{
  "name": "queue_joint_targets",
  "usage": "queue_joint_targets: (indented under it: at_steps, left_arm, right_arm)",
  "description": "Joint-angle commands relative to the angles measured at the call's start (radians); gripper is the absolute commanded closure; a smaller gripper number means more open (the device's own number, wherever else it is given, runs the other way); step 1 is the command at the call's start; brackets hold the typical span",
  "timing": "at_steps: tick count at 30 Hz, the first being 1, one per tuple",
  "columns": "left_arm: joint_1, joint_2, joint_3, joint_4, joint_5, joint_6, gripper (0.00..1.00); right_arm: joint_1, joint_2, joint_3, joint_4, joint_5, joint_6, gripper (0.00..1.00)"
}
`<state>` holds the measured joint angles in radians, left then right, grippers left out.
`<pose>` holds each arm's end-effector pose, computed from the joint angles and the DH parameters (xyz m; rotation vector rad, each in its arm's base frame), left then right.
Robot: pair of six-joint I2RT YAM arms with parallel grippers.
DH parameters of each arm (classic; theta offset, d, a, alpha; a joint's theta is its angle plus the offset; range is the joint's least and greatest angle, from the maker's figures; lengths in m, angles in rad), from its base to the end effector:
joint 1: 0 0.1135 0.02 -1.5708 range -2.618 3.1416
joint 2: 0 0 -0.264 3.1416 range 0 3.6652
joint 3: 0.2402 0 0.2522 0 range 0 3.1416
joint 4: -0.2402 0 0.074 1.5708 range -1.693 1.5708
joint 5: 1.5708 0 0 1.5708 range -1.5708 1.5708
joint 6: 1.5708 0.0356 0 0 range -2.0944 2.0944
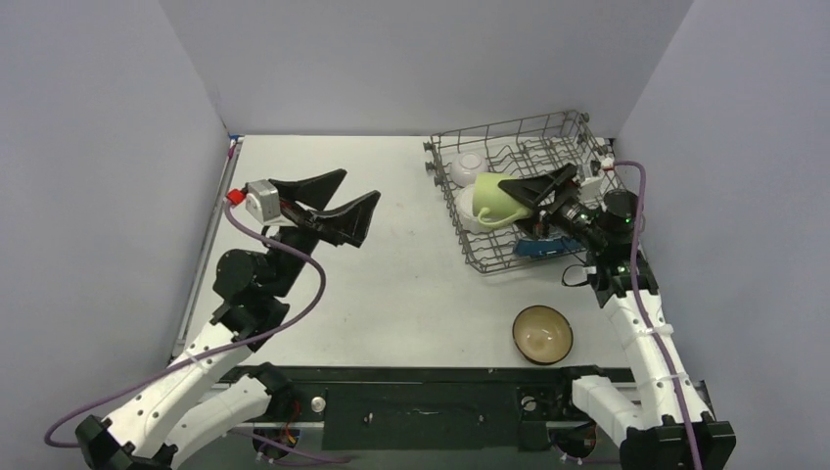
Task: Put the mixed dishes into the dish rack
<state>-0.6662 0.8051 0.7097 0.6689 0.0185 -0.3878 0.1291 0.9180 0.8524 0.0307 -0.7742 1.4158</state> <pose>0.1400 -0.1109 0.3997 0.1622 1.0298 -0.9711 0.2025 0.0514 0.3636 0.5111 1.8590 1.7329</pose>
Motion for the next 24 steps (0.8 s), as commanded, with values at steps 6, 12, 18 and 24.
queue_joint_targets:
  at_steps: [6,12,18,24]
  left_arm:
    - [0.007,-0.215,0.078,-0.648,-0.147,-0.094,0.04]
    - [0.007,-0.317,0.031,-0.749,-0.162,-0.144,0.04]
    - [0.007,-0.398,-0.075,-0.689,-0.166,-0.184,0.04]
    - [0.008,-0.394,-0.077,-0.720,-0.099,-0.170,0.04]
  right_arm:
    - [-0.125,0.134,0.290,-0.572,0.346,-0.624,1.00]
    - [-0.126,0.275,0.478,-0.699,0.665,-0.771,1.00]
    - [-0.125,0.471,0.674,-0.740,0.986,-0.872,1.00]
    - [-0.126,0.702,0.882,-0.740,1.144,-0.948,1.00]
